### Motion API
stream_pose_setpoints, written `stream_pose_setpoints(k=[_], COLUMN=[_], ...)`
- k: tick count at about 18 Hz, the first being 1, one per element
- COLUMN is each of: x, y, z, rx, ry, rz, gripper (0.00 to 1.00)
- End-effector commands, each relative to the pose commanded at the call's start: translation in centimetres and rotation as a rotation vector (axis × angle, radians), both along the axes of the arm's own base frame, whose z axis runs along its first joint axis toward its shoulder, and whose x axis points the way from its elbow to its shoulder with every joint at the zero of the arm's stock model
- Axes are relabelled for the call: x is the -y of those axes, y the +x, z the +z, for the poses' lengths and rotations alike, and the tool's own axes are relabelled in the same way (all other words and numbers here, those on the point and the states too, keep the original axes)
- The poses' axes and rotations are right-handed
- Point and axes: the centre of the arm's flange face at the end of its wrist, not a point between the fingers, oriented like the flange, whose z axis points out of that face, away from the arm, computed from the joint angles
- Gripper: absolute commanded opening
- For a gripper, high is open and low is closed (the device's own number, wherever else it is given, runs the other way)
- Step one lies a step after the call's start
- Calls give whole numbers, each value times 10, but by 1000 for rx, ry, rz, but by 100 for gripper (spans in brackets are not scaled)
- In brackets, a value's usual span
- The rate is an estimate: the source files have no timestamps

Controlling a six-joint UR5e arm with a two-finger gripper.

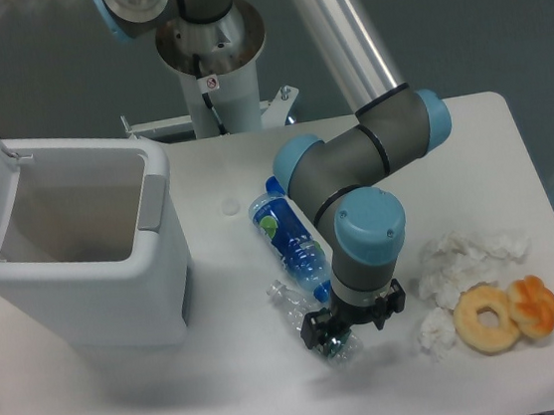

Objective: Pick up the plastic bottle
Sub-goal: 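Close the gripper on the crushed clear bottle's green-labelled end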

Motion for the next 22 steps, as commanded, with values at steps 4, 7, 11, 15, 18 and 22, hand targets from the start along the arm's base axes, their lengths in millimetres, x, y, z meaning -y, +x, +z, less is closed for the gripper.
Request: stream_pose_setpoints(k=[4, 7, 11, 15, 18, 22], x=[-4, -3, -4, -5, -5, -6], y=[-3, 1, 2, 1, 1, 1], z=[-6, -12, -18, -21, -21, -27], rx=[-10, -3, 3, 4, 3, 3], ry=[7, 2, -5, -7, -6, -6], rz=[-5, -8, -9, -9, -9, -9], gripper=[100, 100, 100, 100, 100, 100])
